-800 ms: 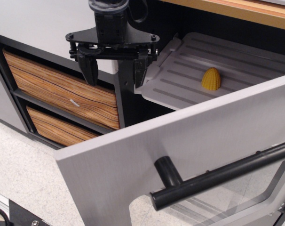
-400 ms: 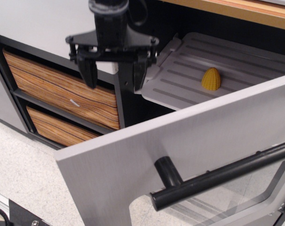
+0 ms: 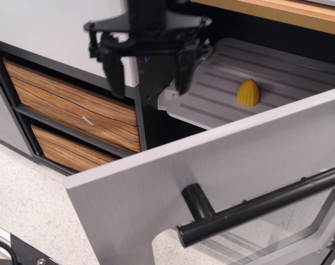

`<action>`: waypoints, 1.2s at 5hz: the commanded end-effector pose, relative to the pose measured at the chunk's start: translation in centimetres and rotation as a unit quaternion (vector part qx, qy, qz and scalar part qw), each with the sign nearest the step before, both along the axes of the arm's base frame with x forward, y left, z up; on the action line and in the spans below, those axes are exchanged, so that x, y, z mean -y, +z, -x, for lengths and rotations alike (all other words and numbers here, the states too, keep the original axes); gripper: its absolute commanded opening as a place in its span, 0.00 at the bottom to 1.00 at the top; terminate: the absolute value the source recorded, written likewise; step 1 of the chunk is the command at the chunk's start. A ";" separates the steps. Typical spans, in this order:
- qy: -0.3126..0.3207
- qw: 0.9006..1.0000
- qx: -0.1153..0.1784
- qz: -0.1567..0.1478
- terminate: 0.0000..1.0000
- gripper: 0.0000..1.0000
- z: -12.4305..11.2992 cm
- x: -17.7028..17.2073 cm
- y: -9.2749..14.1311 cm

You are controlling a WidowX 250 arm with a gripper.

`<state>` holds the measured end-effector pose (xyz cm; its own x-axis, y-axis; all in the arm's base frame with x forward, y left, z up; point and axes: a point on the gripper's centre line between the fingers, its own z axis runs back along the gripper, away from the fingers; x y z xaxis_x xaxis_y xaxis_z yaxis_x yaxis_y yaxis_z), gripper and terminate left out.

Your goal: Close oven

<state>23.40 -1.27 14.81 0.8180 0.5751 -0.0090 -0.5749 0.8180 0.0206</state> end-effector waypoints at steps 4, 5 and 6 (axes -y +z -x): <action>0.040 0.988 -0.088 0.118 0.00 1.00 4.4 11.0 5.9; 0.032 0.986 -0.108 0.119 0.00 1.00 5.4 12.4 4.6; 0.036 0.988 -0.104 0.109 0.00 1.00 6.1 12.8 3.3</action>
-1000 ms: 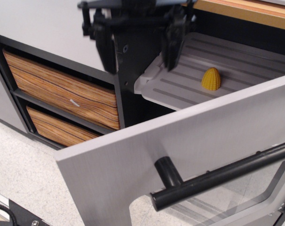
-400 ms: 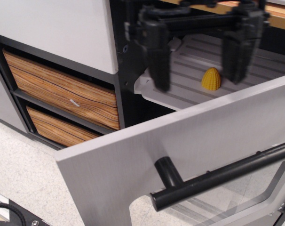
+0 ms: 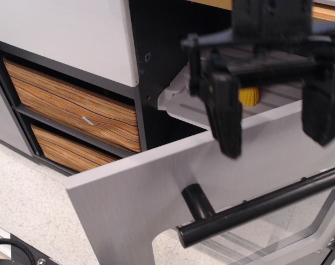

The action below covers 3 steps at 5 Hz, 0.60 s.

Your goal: Close oven

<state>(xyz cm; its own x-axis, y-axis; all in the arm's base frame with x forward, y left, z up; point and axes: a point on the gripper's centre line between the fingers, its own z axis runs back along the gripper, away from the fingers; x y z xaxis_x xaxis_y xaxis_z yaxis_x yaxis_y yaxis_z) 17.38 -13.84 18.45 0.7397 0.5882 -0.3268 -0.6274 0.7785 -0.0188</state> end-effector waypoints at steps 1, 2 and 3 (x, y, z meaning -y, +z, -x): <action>0.021 0.999 0.029 -0.023 0.00 1.00 -0.7 -1.0 -0.9; 0.039 0.998 0.044 -0.028 0.00 1.00 -1.7 -2.2 -0.6; 0.048 0.997 0.055 -0.029 0.00 1.00 -2.4 -3.1 0.2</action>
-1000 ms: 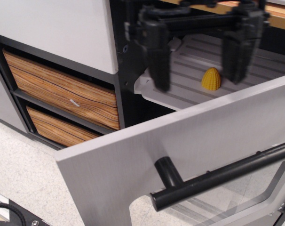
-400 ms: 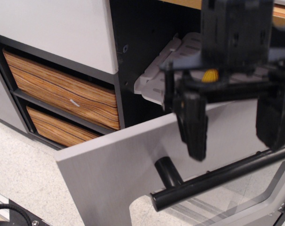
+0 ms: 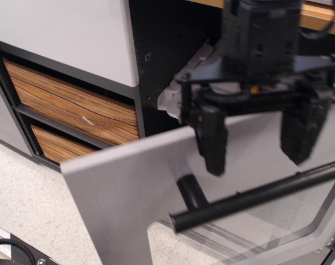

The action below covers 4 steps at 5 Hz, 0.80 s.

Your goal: Close oven

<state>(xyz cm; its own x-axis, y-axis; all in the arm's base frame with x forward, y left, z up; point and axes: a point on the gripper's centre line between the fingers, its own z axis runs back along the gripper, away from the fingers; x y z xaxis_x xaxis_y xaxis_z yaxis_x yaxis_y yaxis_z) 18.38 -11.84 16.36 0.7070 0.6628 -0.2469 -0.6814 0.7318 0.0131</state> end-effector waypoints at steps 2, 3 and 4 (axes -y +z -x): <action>-0.025 0.998 0.045 0.025 0.00 1.00 -0.6 -0.7 2.7; -0.064 0.996 0.059 0.026 0.00 1.00 0.8 1.2 1.6; -0.103 0.993 0.059 0.011 0.00 1.00 2.0 3.6 -0.8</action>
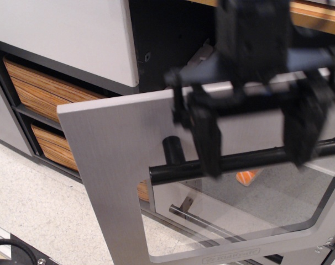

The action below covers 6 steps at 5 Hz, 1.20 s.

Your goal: Close oven

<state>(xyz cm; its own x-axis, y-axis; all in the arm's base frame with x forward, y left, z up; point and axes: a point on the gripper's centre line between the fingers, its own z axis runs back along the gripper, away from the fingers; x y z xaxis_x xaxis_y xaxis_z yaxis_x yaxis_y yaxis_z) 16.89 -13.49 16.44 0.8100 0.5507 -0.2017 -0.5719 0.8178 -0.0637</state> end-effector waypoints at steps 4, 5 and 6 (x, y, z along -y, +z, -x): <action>-0.047 0.996 0.032 -0.069 0.00 1.00 -0.8 2.5 -9.7; -0.034 0.996 0.041 -0.071 0.00 1.00 -2.0 1.5 -9.7; -0.021 0.996 0.046 -0.070 0.00 1.00 -3.2 0.4 -9.3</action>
